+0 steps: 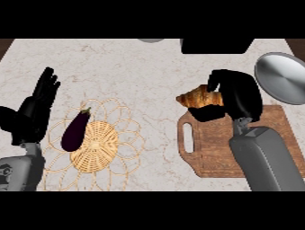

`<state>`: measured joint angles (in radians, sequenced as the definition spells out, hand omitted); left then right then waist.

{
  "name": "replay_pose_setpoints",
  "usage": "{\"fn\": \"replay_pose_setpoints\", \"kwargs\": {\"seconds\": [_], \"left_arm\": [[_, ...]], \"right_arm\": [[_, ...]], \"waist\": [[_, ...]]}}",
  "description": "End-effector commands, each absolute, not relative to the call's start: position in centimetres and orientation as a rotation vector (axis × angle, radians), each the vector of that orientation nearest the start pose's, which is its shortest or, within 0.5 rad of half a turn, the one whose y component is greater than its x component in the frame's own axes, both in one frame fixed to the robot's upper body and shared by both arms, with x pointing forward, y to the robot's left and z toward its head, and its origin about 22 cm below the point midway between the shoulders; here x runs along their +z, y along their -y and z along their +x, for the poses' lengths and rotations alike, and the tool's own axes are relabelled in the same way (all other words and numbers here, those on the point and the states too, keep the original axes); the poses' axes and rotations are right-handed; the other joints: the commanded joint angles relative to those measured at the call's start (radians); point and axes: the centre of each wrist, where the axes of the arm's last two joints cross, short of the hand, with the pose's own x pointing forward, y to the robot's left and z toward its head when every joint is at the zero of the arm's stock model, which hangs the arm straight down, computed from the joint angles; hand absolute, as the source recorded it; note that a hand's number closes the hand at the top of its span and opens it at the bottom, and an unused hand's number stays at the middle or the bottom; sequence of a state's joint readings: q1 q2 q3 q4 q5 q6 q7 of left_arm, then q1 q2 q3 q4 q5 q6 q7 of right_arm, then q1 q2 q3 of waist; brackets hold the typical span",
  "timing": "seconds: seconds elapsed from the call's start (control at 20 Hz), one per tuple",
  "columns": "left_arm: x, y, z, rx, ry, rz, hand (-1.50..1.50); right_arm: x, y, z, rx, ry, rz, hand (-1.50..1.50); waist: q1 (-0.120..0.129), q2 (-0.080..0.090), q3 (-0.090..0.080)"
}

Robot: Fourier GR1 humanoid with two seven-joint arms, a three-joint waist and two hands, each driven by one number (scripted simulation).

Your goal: Pick the croissant from the cutting board and place it in the pan

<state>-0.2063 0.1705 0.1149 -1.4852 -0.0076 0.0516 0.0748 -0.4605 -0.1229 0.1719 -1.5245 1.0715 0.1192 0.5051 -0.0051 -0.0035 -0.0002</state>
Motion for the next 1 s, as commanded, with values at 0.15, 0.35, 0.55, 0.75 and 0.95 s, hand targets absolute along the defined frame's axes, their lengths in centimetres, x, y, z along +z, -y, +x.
{"fn": "replay_pose_setpoints", "kwargs": {"seconds": [0.15,0.35,0.55,0.75,0.95], "left_arm": [[5.6,-28.1,29.7,-0.046,1.611,0.202,0.00],[5.8,-27.5,30.0,-0.044,1.627,0.208,0.00],[4.8,-28.0,29.1,-0.057,1.628,0.211,0.00],[5.8,-26.6,30.0,-0.064,1.625,0.180,0.00],[4.6,-25.9,29.5,-0.050,1.626,0.185,0.00]], "right_arm": [[13.3,21.1,34.1,0.609,1.445,-1.128,1.50],[14.0,24.8,34.0,0.375,1.513,-0.969,1.50],[15.6,31.7,36.4,0.304,1.504,-1.021,1.50],[12.8,37.4,36.6,0.355,1.440,-1.143,1.50],[12.5,41.6,37.7,0.319,1.433,-1.195,1.50]], "waist": [[0.008,0.005,0.001],[0.003,0.006,0.002],[0.020,0.008,0.001],[0.022,0.011,0.002],[0.038,0.017,0.003]]}}
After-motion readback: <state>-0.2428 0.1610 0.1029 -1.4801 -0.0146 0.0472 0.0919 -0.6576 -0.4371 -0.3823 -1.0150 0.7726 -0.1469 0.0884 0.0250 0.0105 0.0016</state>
